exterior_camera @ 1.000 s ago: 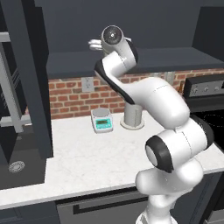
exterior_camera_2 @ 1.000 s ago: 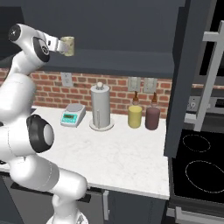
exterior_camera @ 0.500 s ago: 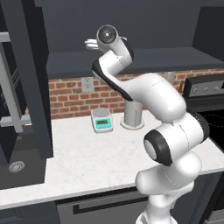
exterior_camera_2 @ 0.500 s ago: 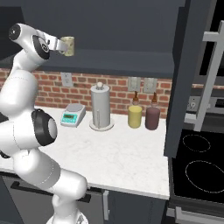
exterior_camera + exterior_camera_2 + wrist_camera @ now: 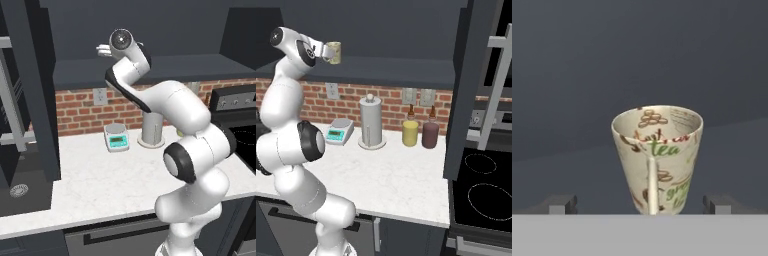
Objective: Gather all objects into one cabinet and sort the glasses and bowls to opposite sides.
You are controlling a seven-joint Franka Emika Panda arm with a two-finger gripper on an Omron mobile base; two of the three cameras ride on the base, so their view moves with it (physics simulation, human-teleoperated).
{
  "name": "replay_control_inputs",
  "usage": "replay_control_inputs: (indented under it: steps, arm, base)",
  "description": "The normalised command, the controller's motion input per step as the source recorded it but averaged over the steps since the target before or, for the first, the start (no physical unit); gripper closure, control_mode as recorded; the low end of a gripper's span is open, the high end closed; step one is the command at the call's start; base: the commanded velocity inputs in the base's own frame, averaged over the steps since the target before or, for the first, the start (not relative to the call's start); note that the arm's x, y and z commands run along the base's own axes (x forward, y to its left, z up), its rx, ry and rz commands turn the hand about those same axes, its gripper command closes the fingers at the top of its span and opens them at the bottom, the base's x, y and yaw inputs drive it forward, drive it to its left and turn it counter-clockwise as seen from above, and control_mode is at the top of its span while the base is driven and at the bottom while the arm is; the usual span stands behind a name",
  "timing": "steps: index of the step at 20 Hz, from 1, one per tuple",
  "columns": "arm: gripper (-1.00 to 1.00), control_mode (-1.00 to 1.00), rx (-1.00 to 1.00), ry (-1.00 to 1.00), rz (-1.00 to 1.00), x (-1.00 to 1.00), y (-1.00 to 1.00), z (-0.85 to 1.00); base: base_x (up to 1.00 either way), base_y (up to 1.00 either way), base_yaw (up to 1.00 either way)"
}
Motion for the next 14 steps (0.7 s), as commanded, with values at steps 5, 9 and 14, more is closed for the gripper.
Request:
replay_control_inputs:
  steps: [5,9,14]
  arm:
    - [-1.00,-1.00,0.00,0.00,0.00,0.10,0.00,0.00]
    - [-1.00,-1.00,0.00,0.00,0.00,0.03,-0.05,0.00]
    - [-1.00,-1.00,0.00,0.00,0.00,0.00,-0.21,-0.02]
  base:
    - [0.00,0.00,0.00]
    - [0.00,0.00,0.00]
    - [0.00,0.00,0.00]
